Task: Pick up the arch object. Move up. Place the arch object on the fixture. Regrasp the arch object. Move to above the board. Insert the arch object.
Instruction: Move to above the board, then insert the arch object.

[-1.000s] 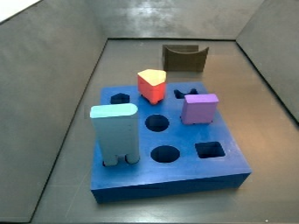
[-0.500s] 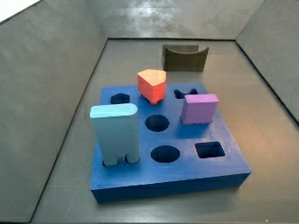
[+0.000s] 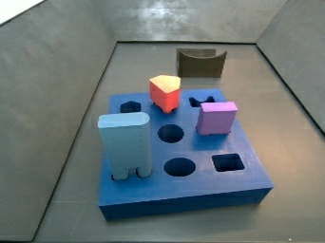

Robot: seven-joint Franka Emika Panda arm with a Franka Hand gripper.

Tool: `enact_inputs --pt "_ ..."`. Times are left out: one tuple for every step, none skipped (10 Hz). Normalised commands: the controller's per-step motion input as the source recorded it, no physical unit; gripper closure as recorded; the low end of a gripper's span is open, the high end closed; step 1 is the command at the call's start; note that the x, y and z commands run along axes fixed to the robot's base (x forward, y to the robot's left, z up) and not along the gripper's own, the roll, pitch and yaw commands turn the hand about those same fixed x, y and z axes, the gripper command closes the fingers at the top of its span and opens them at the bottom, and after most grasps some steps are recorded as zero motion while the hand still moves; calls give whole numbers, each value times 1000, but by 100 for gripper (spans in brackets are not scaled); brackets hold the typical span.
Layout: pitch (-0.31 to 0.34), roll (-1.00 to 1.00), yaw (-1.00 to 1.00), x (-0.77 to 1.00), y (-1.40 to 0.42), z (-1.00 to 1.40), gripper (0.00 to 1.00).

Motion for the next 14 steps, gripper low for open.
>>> enact_inputs --pt "-23 -882 -51 -160 -116 12 100" --pt "-24 -644 -37 -101 -66 3 100" --pt "-25 -377 -21 -69 -33 2 100" --pt "-23 -255 -13 -52 -13 2 100" --pt "0 0 0 0 -17 -31 100" --pt "0 0 0 0 20 -9 100" --pt "-84 3 83 297 0 -420 100" --pt "-23 -130 280 917 246 -377 100" --pt "-74 -194 291 871 243 -454 100" --pt "-41 -161 240 960 200 -383 100" --pt "-24 -150 191 1000 163 -363 100" --pt "-19 -156 169 1000 137 -389 100" --pt "-21 -144 197 1000 143 -351 100" --pt "-50 -84 246 866 189 -443 100"
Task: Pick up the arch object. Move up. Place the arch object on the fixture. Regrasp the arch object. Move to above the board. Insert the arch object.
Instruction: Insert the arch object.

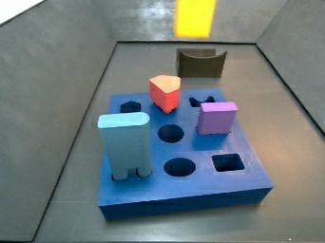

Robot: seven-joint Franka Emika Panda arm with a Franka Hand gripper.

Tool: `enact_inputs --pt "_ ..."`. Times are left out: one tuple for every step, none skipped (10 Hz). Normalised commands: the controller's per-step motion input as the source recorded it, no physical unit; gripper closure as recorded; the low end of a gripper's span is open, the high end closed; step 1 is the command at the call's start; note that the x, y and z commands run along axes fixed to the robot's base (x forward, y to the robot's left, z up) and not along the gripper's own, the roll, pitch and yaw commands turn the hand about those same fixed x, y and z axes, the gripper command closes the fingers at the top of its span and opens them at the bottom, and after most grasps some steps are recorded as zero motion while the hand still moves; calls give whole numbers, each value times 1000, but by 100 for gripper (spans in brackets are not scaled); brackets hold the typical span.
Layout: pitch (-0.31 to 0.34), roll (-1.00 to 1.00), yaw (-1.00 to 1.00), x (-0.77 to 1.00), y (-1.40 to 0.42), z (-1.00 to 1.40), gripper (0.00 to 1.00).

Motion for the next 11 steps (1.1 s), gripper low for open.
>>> enact_inputs --pt "-47 -24 286 774 191 -466 100" --pt "-124 3 314 549 40 -569 100" --pt "-134 87 294 466 0 -646 100" --pt "-130 137 303 406 -31 -691 100" --pt "-120 191 311 374 -80 -686 100" --pt "-77 266 257 314 -120 -651 100" --pt "-31 293 234 231 -91 -629 100" --pt "0 324 186 191 -123 -629 100" --pt "0 271 63 51 -83 -617 100" --pt "0 99 0 0 0 -346 100" --pt "-24 0 0 0 0 -317 100"
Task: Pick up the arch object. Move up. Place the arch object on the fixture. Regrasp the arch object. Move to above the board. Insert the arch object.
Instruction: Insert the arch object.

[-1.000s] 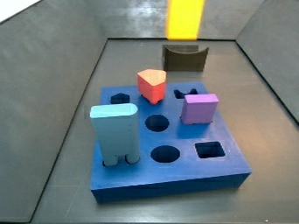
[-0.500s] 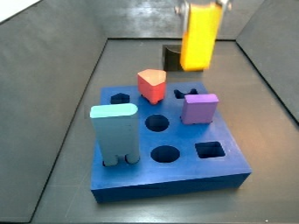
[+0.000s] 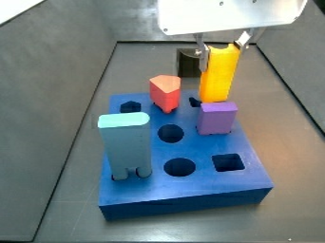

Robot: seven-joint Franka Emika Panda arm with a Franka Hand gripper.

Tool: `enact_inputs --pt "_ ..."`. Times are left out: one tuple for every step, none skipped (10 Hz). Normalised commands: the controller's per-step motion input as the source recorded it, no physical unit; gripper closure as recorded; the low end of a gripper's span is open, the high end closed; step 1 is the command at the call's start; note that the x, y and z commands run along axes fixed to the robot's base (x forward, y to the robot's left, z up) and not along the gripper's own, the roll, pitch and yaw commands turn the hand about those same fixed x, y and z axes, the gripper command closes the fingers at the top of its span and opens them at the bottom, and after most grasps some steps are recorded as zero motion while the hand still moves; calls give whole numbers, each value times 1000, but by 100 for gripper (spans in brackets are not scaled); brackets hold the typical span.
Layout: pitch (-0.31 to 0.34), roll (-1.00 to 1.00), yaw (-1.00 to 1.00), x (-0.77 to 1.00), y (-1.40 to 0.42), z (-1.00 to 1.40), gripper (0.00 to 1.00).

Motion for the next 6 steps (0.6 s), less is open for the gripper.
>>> enact_inputs --pt "0 -31 0 0 0 -229 100" --pt "-30 -74 0 0 0 -203 100" --pt "-61 -93 0 0 0 -217 100" --pt "-54 -84 0 -71 0 -194 100" --pt "-31 -44 0 -251 0 -174 100" --pt "-26 -14 -49 -420 9 -183 100"
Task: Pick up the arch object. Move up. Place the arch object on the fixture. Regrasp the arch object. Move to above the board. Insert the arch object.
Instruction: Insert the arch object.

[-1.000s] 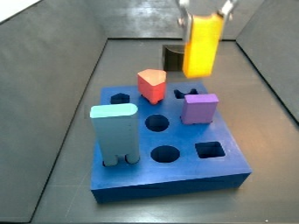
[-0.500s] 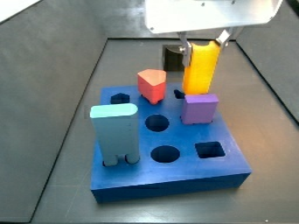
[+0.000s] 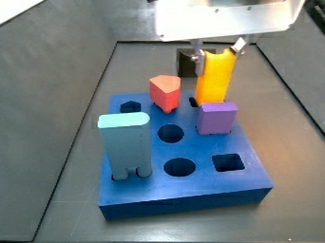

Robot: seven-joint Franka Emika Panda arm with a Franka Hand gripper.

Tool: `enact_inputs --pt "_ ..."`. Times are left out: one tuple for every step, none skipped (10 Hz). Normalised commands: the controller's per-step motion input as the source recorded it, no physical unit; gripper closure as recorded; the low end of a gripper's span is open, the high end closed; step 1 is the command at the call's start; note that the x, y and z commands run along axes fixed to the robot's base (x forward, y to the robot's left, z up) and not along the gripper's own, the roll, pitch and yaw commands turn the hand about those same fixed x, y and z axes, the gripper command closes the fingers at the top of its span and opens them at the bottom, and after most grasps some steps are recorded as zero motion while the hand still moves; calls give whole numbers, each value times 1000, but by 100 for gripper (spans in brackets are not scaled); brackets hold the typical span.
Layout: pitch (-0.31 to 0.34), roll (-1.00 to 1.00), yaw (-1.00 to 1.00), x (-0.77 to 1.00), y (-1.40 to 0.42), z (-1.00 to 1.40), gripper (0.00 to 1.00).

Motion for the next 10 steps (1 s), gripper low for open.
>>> enact_inputs --pt "-57 -13 -17 -463 0 -171 100" --pt "-74 -21 -14 -343 0 -197 100" --pt "-50 0 -11 0 -23 -374 100" --pt "-20 0 -43 240 0 -549 100" --pt "-1 1 -49 369 0 -763 100" --pt "-1 36 0 323 0 -720 100" --pt "-14 0 0 177 0 -489 100" --pt "-66 -40 0 0 0 -217 100" --pt "-16 -13 0 3 0 -26 100" --pt "-10 0 0 0 0 0 100"
